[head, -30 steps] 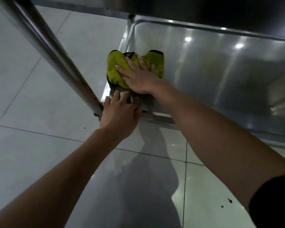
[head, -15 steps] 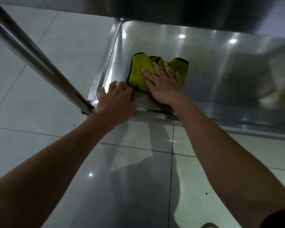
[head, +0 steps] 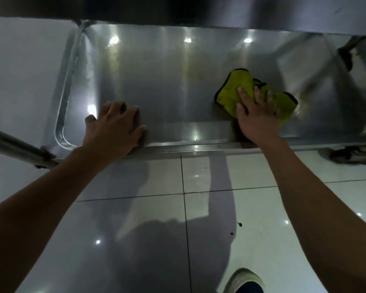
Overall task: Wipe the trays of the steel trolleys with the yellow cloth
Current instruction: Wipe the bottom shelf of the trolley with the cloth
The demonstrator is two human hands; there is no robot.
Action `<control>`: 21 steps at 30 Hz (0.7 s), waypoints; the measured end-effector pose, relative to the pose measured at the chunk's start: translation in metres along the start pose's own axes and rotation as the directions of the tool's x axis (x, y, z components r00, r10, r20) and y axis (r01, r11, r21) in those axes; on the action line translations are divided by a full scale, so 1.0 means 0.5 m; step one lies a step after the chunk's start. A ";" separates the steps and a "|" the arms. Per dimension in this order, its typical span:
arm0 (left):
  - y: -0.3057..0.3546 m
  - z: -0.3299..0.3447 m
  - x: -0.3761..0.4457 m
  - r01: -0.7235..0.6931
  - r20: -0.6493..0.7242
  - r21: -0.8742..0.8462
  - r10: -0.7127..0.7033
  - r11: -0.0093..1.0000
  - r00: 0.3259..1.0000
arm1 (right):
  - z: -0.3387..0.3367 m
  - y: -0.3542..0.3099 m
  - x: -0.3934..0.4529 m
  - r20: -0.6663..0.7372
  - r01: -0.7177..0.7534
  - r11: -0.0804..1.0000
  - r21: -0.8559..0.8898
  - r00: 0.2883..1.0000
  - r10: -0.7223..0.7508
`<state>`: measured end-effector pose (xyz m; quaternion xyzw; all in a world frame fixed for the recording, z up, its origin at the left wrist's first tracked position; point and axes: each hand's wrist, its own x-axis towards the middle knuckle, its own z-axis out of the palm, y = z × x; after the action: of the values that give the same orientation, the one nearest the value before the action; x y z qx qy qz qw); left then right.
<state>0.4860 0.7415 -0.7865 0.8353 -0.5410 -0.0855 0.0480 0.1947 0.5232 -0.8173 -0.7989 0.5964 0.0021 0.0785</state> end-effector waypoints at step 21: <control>-0.141 0.002 -0.012 0.032 -0.056 0.082 -0.027 0.996 0.998 | 0.044 -0.456 0.042 0.080 0.367 0.928 0.066 0.925 -0.372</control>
<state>0.5466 0.7759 -0.7993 0.8466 -0.5300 -0.0407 0.0268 0.4198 0.5690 -0.8131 -0.8937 0.4308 0.0089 0.1248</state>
